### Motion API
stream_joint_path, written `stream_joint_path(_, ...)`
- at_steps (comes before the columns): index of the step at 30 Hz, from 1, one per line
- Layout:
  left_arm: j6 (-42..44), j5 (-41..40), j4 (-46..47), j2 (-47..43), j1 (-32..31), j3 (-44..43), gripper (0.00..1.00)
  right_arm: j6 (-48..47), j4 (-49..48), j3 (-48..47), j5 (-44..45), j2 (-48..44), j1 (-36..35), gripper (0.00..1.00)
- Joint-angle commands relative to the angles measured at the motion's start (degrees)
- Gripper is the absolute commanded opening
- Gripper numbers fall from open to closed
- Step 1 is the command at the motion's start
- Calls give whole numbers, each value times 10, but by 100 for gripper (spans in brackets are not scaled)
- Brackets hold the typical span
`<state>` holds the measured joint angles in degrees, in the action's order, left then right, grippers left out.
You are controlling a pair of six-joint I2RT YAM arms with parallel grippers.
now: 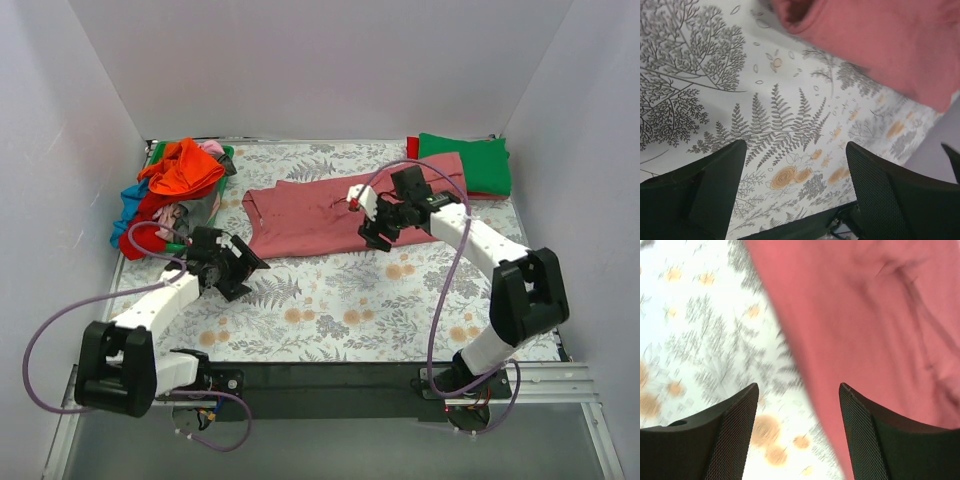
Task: Fold and stack the t-shirts
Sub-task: Fold the tshirt
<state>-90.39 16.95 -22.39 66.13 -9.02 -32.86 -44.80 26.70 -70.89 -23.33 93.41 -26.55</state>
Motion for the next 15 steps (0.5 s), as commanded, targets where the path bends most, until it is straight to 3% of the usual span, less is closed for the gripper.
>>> stream_joint_path(1,-124,-125,-16,54,-44,-46,79,-27,35,78,-62,-59,57,72)
stream_joint_path(8,-190,-239,5,185,-65,-109,76,-25,36,178,-77,-168,140,72)
stream_joint_path(15,-208,-296,-6,255,-64,-145,64,-238,65,256,-81,-237,199,73)
